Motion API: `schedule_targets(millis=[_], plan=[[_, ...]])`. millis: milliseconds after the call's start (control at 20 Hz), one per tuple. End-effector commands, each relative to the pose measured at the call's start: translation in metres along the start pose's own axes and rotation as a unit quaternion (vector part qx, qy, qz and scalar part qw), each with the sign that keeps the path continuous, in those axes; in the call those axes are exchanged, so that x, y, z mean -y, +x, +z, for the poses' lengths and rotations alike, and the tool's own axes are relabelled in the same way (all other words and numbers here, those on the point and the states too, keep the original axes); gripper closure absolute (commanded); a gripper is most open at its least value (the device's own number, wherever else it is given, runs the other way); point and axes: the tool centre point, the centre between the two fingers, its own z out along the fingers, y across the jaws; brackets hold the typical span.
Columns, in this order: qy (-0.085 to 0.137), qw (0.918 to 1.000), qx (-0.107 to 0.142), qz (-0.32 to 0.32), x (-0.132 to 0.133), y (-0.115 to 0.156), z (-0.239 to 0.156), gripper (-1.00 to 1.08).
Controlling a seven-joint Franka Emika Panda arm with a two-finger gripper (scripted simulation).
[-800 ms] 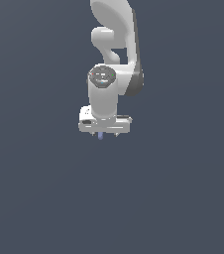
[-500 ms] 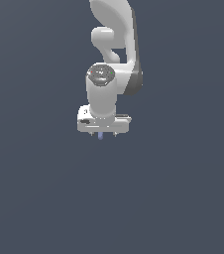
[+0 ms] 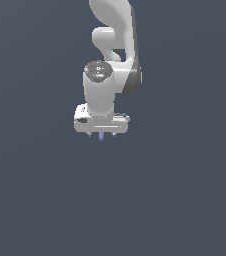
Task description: Pick up the object and move it to a goal position.
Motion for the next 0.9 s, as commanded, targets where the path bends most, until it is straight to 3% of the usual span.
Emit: schedule_targets(millis=[0,450,850], plan=[[0.0,1.0,0.0,0.0,0.0,-0.002,0.002,-0.92],[0.007,1.0,-0.004,-0.001,-0.003,-0.023,0.027,-0.92],[0.015,0.9998,-0.011,-0.001,-0.008,-0.065,0.065,-0.92]])
